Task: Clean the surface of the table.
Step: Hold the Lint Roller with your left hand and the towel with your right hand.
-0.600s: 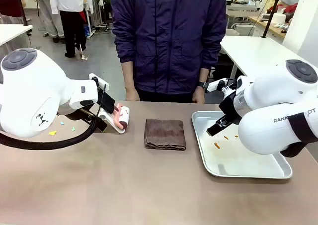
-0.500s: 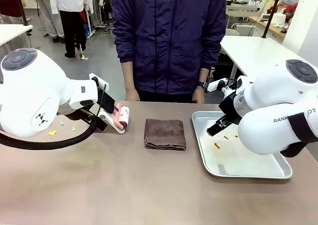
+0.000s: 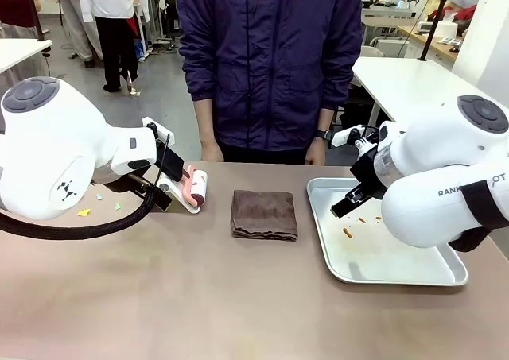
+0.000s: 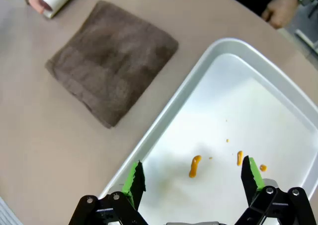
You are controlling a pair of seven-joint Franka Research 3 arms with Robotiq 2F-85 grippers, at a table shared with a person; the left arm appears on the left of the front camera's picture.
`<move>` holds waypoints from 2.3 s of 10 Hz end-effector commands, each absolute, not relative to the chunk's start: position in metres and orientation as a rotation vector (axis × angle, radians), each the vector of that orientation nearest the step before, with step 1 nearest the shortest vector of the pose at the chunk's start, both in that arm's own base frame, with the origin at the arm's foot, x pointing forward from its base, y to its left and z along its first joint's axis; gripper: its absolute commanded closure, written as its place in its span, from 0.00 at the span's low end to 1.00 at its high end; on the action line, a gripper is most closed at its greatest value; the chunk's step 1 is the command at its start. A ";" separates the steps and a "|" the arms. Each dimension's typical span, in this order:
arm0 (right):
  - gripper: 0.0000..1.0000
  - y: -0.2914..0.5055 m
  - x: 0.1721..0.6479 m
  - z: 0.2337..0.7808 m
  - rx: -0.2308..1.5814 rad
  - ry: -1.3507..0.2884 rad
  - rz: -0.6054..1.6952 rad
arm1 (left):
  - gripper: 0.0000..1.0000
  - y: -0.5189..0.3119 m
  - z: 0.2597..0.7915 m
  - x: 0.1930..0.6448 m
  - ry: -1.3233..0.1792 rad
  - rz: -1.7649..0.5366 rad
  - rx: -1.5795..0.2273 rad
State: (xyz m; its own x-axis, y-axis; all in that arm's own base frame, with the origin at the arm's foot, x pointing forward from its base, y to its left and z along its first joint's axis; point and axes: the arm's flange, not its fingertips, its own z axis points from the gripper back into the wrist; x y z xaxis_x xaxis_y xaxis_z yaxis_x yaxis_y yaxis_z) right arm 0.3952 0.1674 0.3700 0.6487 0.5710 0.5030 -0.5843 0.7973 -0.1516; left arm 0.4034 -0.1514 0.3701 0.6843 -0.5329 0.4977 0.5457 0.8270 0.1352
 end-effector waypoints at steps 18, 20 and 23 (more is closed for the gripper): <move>0.00 0.137 0.386 0.391 0.188 -0.452 0.482 | 0.00 -0.127 0.398 0.384 -0.470 -0.647 -0.154; 0.00 0.100 0.368 0.410 0.394 -0.298 0.337 | 0.00 -0.095 0.422 0.365 -0.356 -0.555 -0.359; 0.00 0.046 0.344 0.413 0.759 -0.145 0.255 | 0.00 -0.022 0.432 0.351 -0.324 -0.390 -0.619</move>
